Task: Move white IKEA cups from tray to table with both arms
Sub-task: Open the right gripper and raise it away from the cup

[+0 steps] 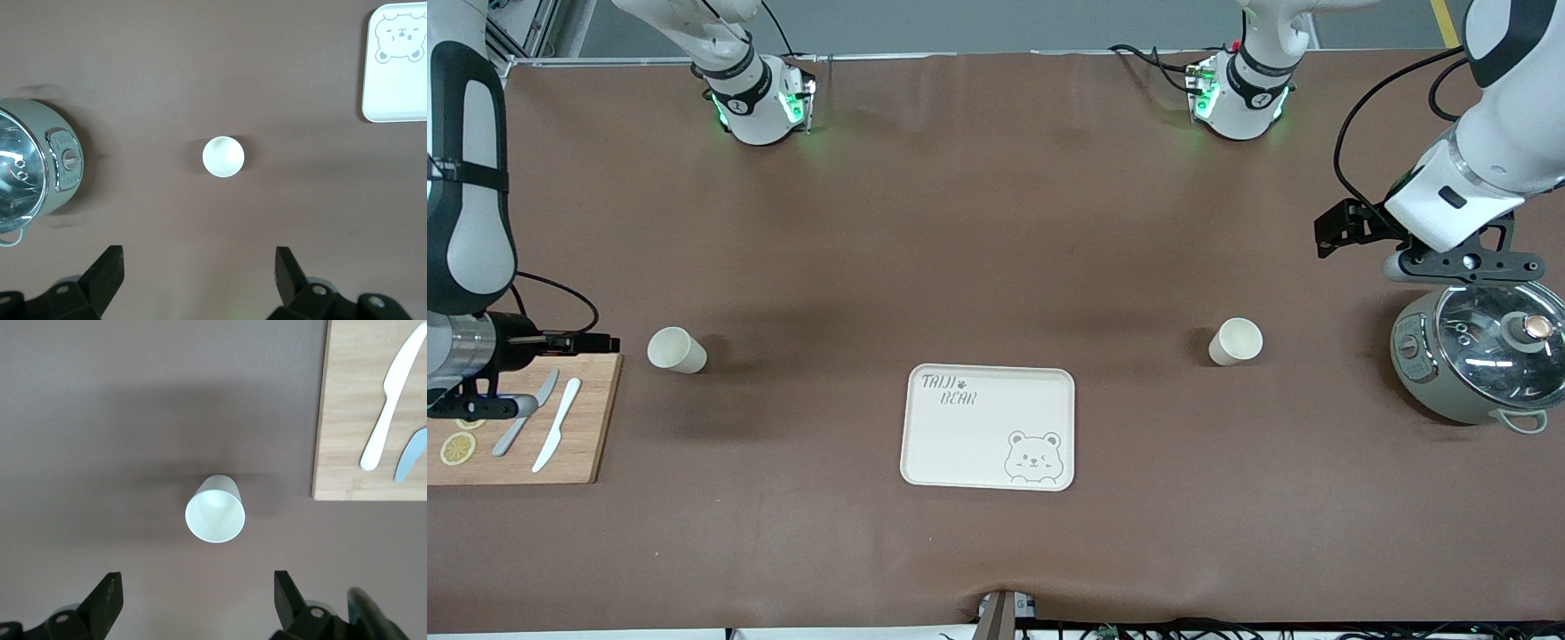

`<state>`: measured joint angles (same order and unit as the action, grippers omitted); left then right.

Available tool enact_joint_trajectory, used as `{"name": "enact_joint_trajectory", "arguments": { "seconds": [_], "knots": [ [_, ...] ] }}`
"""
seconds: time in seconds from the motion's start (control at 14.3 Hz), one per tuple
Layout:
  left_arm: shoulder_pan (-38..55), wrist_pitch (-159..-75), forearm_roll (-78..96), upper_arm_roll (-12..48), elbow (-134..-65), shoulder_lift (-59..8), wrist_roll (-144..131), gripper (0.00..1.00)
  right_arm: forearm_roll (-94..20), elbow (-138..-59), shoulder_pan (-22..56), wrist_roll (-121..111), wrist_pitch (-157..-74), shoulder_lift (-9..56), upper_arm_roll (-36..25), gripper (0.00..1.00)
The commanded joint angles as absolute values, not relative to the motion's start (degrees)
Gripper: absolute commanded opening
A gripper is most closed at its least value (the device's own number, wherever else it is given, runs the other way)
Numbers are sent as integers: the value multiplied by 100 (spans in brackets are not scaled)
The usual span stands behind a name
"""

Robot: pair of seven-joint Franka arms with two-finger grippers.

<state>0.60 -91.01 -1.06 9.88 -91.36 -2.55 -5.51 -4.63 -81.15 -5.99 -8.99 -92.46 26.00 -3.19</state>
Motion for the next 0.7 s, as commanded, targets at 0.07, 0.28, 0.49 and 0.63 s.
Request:
{"name": "enact_joint_trajectory", "arguments": {
  "seconds": [0.07,0.28,0.49,0.63],
  "knots": [
    [123,-9070,18,888,-9273,-62,-439,100,-404,-7796,-501,-906,-9132,2532,-343,100],
    [88,-9088,18,888,-9237,-88,-439,100,-369,-7717,-309,-870,-9140,2347,-447,100],
    [79,-9114,9,888,-9211,-97,-439,100,-413,-7445,-105,-888,-9123,2355,-580,100],
    [79,-9132,9,888,-9202,-97,-439,100,-396,-7418,-123,-888,-9114,2355,-563,100]
  ]
}}
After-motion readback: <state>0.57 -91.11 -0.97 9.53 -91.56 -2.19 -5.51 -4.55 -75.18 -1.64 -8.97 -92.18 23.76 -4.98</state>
